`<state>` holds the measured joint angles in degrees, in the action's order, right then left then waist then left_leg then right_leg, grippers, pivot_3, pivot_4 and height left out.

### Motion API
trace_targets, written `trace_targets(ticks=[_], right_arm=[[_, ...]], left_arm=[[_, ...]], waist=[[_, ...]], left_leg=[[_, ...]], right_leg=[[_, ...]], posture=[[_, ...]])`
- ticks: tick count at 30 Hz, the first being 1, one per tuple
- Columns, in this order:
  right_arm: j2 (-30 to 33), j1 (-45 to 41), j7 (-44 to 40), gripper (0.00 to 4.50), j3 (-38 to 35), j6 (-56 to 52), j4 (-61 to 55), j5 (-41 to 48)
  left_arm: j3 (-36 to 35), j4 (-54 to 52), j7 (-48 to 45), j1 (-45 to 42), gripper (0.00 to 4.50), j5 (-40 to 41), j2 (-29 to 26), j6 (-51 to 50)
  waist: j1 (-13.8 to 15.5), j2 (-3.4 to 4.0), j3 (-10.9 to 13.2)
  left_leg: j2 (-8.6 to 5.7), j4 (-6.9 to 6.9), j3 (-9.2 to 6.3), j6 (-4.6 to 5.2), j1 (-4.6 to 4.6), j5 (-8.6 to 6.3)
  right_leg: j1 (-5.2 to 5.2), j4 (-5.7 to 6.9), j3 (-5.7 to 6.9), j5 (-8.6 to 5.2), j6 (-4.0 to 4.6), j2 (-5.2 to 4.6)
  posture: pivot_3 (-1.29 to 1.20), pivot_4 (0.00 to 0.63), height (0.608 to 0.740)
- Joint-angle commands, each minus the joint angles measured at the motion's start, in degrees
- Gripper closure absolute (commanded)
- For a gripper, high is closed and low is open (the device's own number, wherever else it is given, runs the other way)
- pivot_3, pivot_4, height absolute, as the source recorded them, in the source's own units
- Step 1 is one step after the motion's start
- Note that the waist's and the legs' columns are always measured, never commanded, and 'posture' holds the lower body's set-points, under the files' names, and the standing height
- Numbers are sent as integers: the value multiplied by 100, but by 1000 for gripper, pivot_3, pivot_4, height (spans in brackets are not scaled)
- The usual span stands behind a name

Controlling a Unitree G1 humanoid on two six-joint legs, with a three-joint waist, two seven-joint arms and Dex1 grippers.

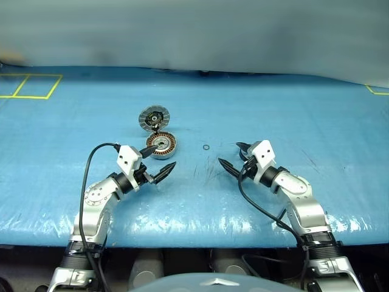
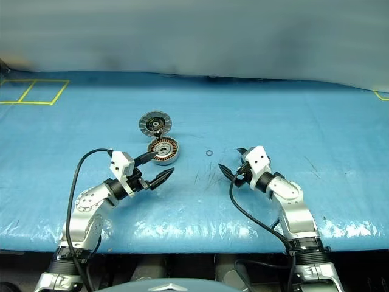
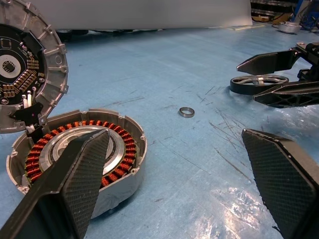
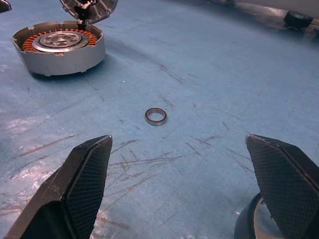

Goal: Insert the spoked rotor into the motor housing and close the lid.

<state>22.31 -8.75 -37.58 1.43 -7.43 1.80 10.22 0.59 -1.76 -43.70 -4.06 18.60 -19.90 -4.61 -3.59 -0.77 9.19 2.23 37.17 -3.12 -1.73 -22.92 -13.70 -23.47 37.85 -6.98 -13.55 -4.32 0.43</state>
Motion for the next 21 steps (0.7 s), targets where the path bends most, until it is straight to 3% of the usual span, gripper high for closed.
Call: trace_targets(ticks=[1,21], right_arm=[[3,-84,-22,13,-29,161,-48,25],[9,-45,-17,13,-24,167,-62,5]], left_arm=[[-23,-188,27,-16,0,9,-18,71],[-4,-156,28,-22,0,7,-3,87]], waist=[[0,0,0],[0,0,0]], left_leg=[[0,0,0,0,0,0],[0,0,0,0,0,0]], right_leg=[[0,0,0,0,0,0],[0,0,0,0,0,0]], posture=[[0,150,740],[0,150,740]])
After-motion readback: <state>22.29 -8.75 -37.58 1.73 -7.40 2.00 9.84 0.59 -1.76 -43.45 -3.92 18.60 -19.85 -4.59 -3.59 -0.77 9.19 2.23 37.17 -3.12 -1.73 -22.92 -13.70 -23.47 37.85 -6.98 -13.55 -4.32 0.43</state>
